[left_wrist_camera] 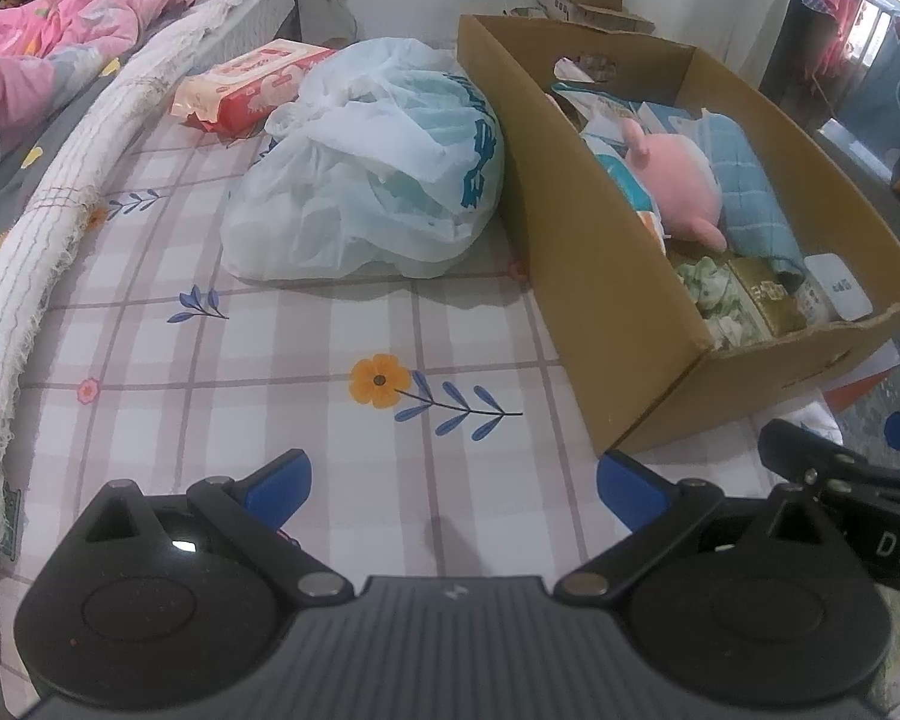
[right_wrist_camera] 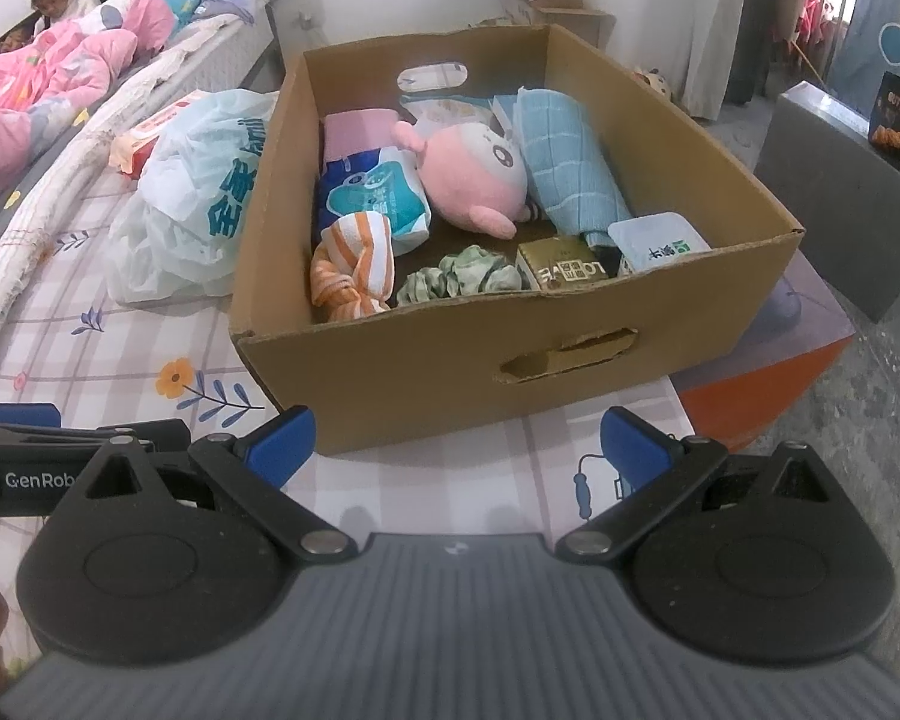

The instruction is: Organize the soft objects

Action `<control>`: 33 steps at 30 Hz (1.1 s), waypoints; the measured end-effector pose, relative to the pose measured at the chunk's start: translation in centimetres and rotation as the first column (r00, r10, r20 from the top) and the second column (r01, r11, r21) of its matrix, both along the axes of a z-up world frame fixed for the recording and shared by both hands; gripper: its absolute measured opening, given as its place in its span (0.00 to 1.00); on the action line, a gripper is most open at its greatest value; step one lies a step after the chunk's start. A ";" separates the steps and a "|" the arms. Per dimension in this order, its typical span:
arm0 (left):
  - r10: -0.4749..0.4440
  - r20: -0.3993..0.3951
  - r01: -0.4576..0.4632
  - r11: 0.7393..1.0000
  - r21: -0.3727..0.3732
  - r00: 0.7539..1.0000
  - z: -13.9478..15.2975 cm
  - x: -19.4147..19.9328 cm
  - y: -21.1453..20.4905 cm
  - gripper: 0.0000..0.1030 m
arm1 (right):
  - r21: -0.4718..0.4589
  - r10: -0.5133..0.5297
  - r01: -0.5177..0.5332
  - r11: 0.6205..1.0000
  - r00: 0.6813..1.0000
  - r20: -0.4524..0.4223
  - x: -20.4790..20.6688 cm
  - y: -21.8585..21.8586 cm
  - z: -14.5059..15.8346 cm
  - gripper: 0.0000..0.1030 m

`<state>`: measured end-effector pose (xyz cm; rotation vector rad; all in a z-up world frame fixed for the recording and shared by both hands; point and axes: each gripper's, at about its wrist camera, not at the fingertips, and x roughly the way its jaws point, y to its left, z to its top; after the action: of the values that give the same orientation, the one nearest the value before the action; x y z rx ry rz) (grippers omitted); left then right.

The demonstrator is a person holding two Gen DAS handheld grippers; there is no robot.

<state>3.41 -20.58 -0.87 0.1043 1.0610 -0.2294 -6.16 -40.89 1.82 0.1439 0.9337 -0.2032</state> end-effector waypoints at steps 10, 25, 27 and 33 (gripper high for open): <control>0.001 0.008 -0.001 1.000 -0.003 1.000 0.3 0.1 0.1 0.99 | -0.004 0.005 -0.005 1.000 1.000 0.008 0.2 0.1 0.3 0.99; 0.008 0.016 -0.008 1.000 -0.004 1.000 0.4 0.2 0.3 0.99 | -0.007 0.011 -0.011 1.000 1.000 0.015 0.4 0.3 0.4 0.99; 0.008 0.015 -0.008 1.000 -0.004 1.000 0.4 0.2 0.3 0.99 | -0.010 0.013 -0.013 1.000 1.000 0.015 0.5 0.3 0.4 0.99; 0.008 0.016 -0.008 1.000 -0.004 1.000 0.4 0.2 0.4 0.99 | -0.006 0.014 -0.014 1.000 1.000 0.016 0.5 0.4 0.5 0.99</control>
<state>3.62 -20.23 -0.46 0.0977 1.0449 -0.2231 -5.70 -40.48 2.29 0.1336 0.9184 -0.1916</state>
